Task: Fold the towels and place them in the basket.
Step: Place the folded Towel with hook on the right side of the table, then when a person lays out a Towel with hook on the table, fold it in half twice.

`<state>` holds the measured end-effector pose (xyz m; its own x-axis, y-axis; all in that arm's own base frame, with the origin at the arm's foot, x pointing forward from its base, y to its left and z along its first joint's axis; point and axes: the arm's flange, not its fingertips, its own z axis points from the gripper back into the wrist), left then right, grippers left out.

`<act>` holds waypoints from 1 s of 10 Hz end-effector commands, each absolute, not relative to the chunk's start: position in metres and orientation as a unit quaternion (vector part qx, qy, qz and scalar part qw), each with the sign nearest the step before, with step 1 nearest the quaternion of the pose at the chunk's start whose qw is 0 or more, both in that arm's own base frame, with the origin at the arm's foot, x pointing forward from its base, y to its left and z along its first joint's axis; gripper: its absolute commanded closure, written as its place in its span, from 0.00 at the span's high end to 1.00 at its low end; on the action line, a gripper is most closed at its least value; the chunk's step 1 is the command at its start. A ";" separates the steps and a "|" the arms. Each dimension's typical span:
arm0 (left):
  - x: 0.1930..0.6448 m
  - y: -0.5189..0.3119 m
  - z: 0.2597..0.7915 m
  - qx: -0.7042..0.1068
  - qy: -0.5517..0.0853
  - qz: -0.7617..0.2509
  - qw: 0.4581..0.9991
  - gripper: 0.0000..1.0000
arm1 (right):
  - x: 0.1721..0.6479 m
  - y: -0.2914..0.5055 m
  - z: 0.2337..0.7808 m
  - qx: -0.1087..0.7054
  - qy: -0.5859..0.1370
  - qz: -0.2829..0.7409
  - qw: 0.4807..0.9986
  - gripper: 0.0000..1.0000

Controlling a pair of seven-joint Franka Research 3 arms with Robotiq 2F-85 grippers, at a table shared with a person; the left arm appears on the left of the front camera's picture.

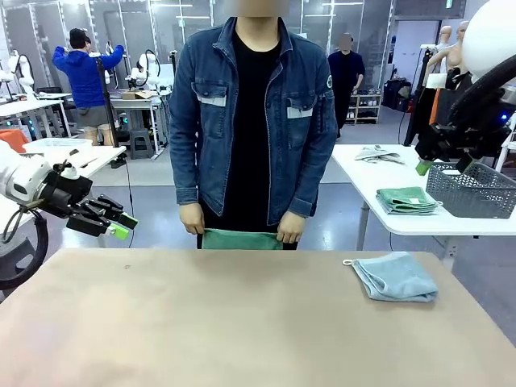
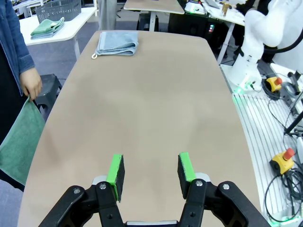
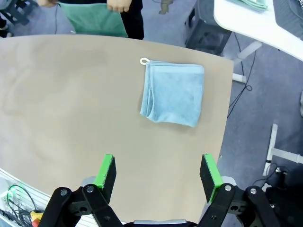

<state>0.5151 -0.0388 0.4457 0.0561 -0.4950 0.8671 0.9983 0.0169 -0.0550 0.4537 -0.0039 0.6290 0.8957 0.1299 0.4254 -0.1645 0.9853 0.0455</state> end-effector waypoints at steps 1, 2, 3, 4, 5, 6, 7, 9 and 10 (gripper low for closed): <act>0.513 -0.039 0.447 -0.366 -0.344 -0.597 0.625 0.59 | 0.455 -0.003 0.632 0.040 -0.218 0.075 0.972 0.89; 0.513 -0.039 0.447 -0.366 -0.344 -0.597 0.625 0.59 | 0.455 -0.003 0.632 0.040 -0.218 0.075 0.972 0.89; 0.513 -0.039 0.447 -0.366 -0.344 -0.597 0.625 0.59 | 0.455 -0.003 0.632 0.040 -0.218 0.075 0.972 0.89; 0.513 -0.039 0.447 -0.366 -0.344 -0.597 0.625 0.59 | 0.455 -0.003 0.632 0.040 -0.218 0.075 0.972 0.89; 0.513 -0.039 0.447 -0.366 -0.344 -0.597 0.625 0.59 | 0.455 -0.003 0.632 0.040 -0.218 0.075 0.972 0.89; 0.513 -0.039 0.447 -0.366 -0.344 -0.597 0.625 0.59 | 0.455 -0.003 0.632 0.040 -0.218 0.075 0.972 0.89; 0.513 -0.039 0.447 -0.366 -0.344 -0.597 0.625 0.59 | 0.455 -0.003 0.632 0.040 -0.218 0.075 0.972 0.89; 0.513 -0.039 0.447 -0.366 -0.344 -0.597 0.625 0.59 | 0.455 -0.003 0.632 0.040 -0.218 0.075 0.972 0.89; 0.513 -0.039 0.447 -0.366 -0.344 -0.597 0.625 0.59 | 0.455 -0.003 0.632 0.040 -0.218 0.075 0.972 0.89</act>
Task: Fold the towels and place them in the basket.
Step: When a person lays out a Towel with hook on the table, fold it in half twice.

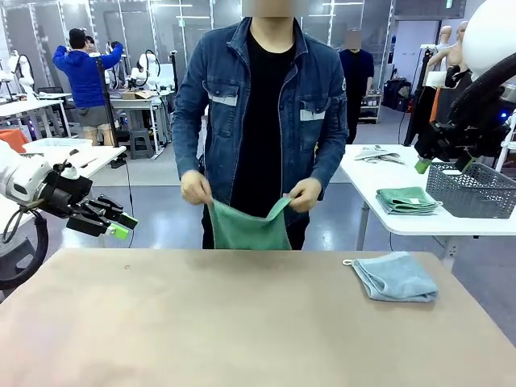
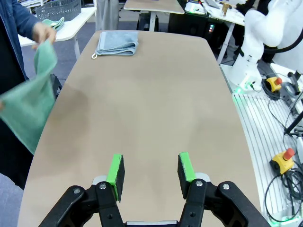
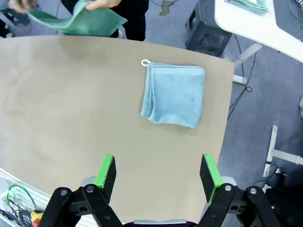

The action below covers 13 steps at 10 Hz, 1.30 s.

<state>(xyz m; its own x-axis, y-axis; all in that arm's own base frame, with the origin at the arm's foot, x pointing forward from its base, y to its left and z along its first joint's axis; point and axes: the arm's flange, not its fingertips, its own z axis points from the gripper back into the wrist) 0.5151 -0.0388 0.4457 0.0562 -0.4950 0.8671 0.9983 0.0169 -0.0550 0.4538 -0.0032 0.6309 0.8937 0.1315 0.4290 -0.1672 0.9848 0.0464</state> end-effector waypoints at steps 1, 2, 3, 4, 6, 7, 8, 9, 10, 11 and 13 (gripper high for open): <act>0.513 -0.039 0.447 -0.366 -0.344 -0.597 0.625 0.59 | 0.455 -0.003 0.632 0.040 -0.218 0.075 0.972 0.89; 0.513 -0.039 0.447 -0.366 -0.344 -0.597 0.625 0.59 | 0.455 -0.003 0.632 0.040 -0.218 0.075 0.972 0.89; 0.513 -0.039 0.447 -0.366 -0.344 -0.597 0.625 0.59 | 0.455 -0.003 0.632 0.040 -0.218 0.075 0.972 0.89; 0.513 -0.039 0.447 -0.366 -0.344 -0.597 0.625 0.59 | 0.455 -0.003 0.632 0.040 -0.218 0.075 0.972 0.89; 0.513 -0.039 0.447 -0.366 -0.344 -0.597 0.625 0.59 | 0.455 -0.003 0.632 0.040 -0.218 0.075 0.972 0.89; 0.513 -0.039 0.447 -0.366 -0.344 -0.597 0.625 0.59 | 0.455 -0.003 0.632 0.040 -0.218 0.075 0.972 0.89; 0.513 -0.039 0.447 -0.366 -0.344 -0.597 0.625 0.59 | 0.455 -0.003 0.632 0.040 -0.218 0.075 0.972 0.89; 0.513 -0.039 0.447 -0.366 -0.344 -0.597 0.625 0.59 | 0.455 -0.003 0.632 0.040 -0.218 0.075 0.972 0.89; 0.513 -0.039 0.447 -0.366 -0.344 -0.597 0.625 0.59 | 0.455 -0.003 0.632 0.040 -0.218 0.075 0.972 0.89; 0.513 -0.039 0.447 -0.366 -0.344 -0.597 0.625 0.59 | 0.455 -0.003 0.632 0.040 -0.218 0.075 0.972 0.89; 0.513 -0.039 0.447 -0.366 -0.344 -0.597 0.625 0.59 | 0.455 -0.003 0.632 0.040 -0.218 0.075 0.972 0.89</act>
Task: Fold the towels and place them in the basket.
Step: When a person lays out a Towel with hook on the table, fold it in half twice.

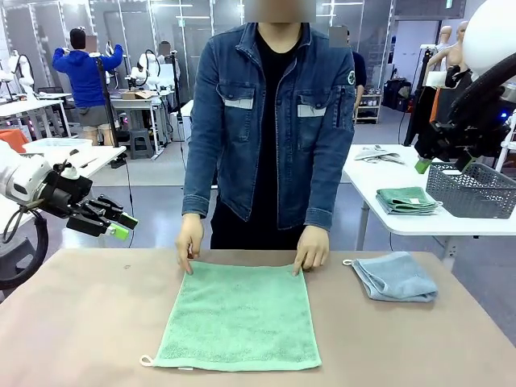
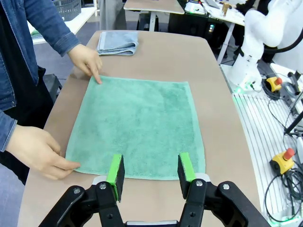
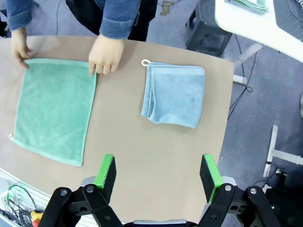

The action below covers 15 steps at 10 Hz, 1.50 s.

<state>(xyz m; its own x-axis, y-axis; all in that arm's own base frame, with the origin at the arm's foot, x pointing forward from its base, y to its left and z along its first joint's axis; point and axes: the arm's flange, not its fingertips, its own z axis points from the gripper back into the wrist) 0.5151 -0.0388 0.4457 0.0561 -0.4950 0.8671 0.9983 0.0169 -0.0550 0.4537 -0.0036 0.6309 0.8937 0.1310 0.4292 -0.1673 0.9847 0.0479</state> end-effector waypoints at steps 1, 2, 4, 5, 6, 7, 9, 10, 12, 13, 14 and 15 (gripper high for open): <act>0.513 -0.039 0.447 -0.366 -0.344 -0.597 0.625 0.59 | 0.455 -0.003 0.632 0.040 -0.218 0.075 0.972 0.89; 0.513 -0.039 0.447 -0.366 -0.344 -0.597 0.625 0.59 | 0.455 -0.003 0.632 0.040 -0.218 0.075 0.972 0.89; 0.513 -0.039 0.447 -0.366 -0.344 -0.597 0.625 0.59 | 0.455 -0.003 0.632 0.040 -0.218 0.075 0.972 0.89; 0.513 -0.039 0.447 -0.366 -0.344 -0.597 0.625 0.59 | 0.455 -0.003 0.632 0.040 -0.218 0.075 0.972 0.89; 0.513 -0.039 0.447 -0.366 -0.344 -0.597 0.625 0.59 | 0.455 -0.003 0.632 0.040 -0.218 0.075 0.972 0.89; 0.515 -0.039 0.446 -0.369 -0.341 -0.596 0.626 0.59 | 0.454 -0.004 0.631 0.042 -0.217 0.077 0.972 0.89; 0.500 -0.086 0.453 -0.322 -0.294 -0.620 0.652 0.59 | 0.429 0.042 0.639 0.063 -0.204 0.241 0.947 0.89; 0.489 -0.113 0.451 -0.291 -0.264 -0.628 0.672 0.59 | 0.414 0.064 0.638 0.058 -0.188 0.300 0.933 0.89; 0.459 -0.174 0.430 -0.208 -0.196 -0.650 0.705 0.59 | 0.378 0.115 0.616 0.032 -0.150 0.446 0.882 0.89; 0.450 -0.193 0.414 -0.181 -0.178 -0.661 0.706 0.59 | 0.370 0.129 0.599 0.019 -0.128 0.496 0.859 0.89; 0.437 -0.213 0.404 -0.147 -0.153 -0.672 0.710 0.59 | 0.359 0.142 0.575 0.014 -0.099 0.545 0.832 0.89; 0.424 -0.229 0.399 -0.121 -0.140 -0.684 0.706 0.59 | 0.356 0.151 0.551 0.008 -0.078 0.583 0.809 0.89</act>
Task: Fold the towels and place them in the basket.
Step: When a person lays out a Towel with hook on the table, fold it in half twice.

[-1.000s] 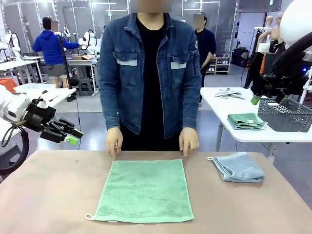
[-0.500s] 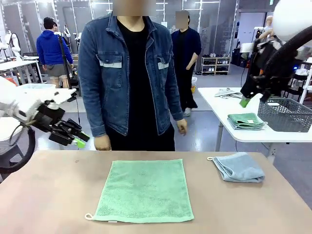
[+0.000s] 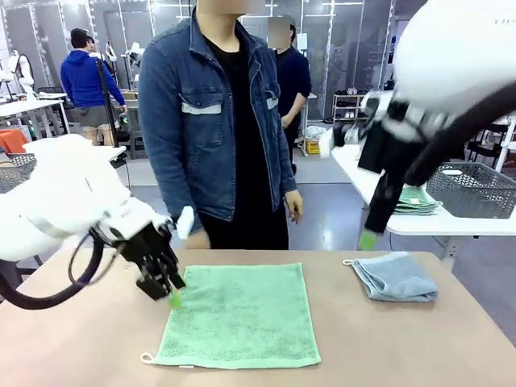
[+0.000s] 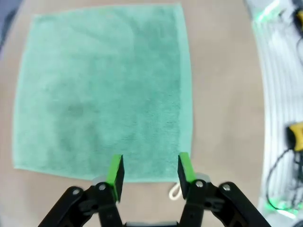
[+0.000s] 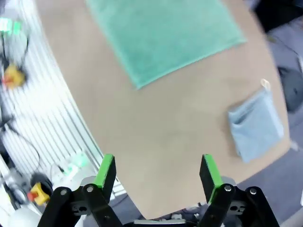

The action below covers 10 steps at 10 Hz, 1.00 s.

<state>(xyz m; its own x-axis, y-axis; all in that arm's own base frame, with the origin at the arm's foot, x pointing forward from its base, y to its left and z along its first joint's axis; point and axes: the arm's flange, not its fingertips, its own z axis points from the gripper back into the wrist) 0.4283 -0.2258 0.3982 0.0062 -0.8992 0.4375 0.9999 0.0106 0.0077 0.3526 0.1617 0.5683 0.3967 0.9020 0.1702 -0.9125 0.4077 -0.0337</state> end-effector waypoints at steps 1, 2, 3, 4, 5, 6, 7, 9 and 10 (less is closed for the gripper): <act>0.409 -0.243 0.398 -0.093 -0.131 -0.691 0.705 0.59 | 0.351 0.157 0.527 0.019 -0.059 0.607 0.792 0.89; 0.394 -0.255 0.399 -0.064 -0.127 -0.700 0.700 0.59 | 0.347 0.165 0.503 0.032 -0.038 0.628 0.777 0.89; 0.377 -0.268 0.400 -0.032 -0.122 -0.699 0.704 0.59 | 0.339 0.175 0.474 0.040 -0.008 0.641 0.767 0.89; 0.368 -0.276 0.400 -0.013 -0.111 -0.698 0.707 0.59 | 0.335 0.182 0.452 0.052 -0.002 0.653 0.755 0.89; 0.365 -0.282 0.399 -0.004 -0.101 -0.693 0.714 0.59 | 0.332 0.191 0.431 0.054 -0.014 0.663 0.746 0.89; 0.365 -0.284 0.395 -0.002 -0.092 -0.696 0.712 0.59 | 0.331 0.200 0.412 0.058 -0.009 0.676 0.734 0.89; 0.365 -0.284 0.392 -0.001 -0.080 -0.699 0.710 0.59 | 0.328 0.210 0.394 0.062 -0.002 0.683 0.727 0.89; 0.366 -0.280 0.389 0.011 -0.072 -0.700 0.710 0.59 | 0.321 0.225 0.377 0.055 -0.004 0.700 0.712 0.89; 0.368 -0.281 0.387 0.011 -0.069 -0.700 0.711 0.59 | 0.317 0.228 0.372 0.047 -0.002 0.705 0.707 0.89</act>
<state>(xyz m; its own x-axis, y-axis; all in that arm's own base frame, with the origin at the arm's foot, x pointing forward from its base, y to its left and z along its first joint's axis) 0.3681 -0.2779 0.3872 -0.0061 -0.9937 0.1122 0.9928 0.0074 0.1197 0.3177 0.2269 0.3773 0.0415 0.9979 0.0505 -0.9961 0.0374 0.0793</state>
